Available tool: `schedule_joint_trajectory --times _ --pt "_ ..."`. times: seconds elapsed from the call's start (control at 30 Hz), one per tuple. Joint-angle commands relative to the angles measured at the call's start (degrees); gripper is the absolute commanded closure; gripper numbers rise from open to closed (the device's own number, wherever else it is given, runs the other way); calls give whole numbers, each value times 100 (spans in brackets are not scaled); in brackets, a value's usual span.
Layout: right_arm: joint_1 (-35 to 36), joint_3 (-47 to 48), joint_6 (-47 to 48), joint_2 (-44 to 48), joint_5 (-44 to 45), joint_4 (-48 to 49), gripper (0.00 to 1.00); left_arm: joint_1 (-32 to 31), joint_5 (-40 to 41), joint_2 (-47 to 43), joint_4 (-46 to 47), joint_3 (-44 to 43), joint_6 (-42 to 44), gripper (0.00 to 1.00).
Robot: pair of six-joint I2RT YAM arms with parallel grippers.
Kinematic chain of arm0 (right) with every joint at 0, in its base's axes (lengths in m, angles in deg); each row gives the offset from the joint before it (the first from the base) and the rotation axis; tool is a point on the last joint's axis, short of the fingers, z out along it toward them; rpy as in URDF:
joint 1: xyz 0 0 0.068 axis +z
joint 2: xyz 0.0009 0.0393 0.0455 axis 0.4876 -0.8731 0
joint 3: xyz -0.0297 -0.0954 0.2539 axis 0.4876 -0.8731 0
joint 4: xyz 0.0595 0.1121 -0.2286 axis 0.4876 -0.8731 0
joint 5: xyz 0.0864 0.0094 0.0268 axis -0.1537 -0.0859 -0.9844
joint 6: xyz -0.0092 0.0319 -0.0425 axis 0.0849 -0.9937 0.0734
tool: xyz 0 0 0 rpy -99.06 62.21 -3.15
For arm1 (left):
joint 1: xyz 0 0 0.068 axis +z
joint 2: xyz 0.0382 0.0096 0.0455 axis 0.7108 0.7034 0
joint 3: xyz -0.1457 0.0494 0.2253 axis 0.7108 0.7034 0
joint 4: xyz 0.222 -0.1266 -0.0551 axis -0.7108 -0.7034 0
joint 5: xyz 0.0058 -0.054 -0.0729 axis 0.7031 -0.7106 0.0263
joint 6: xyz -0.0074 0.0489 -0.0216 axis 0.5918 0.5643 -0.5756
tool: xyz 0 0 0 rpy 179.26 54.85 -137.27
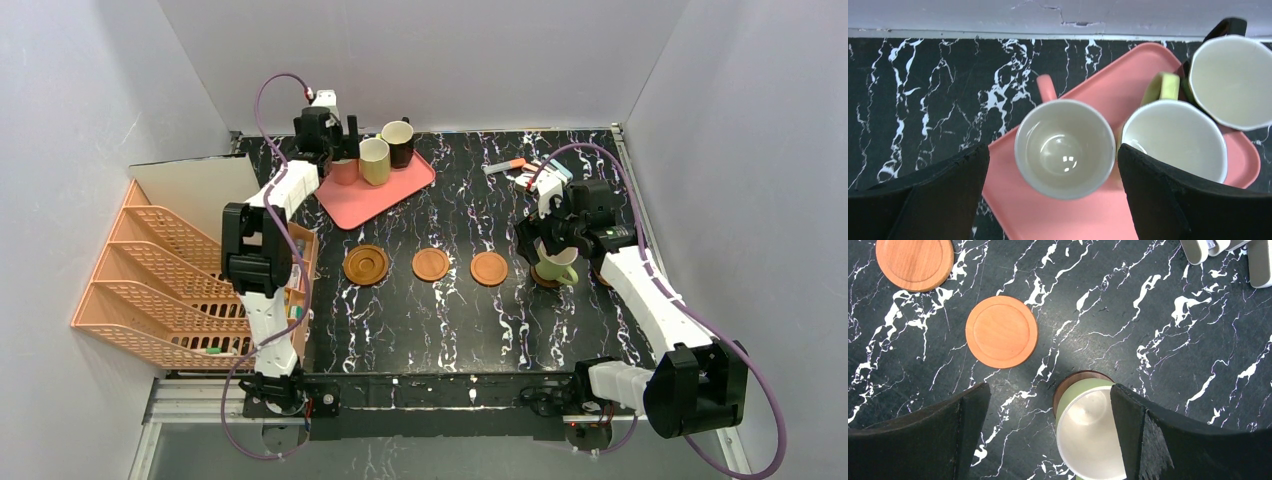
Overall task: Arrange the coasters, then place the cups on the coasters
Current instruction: Pick up the cup from the tray.
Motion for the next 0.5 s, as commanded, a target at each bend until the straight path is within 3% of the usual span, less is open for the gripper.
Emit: schedule_joint_trajectory --times 0.0,0.47 --pt "32 -29 53 -10 65 196 1 40 -145 363 -398 -600 -249 2" --pt "72 -46 62 -74 156 223 1 111 54 806 -646 -1129 -643 2"
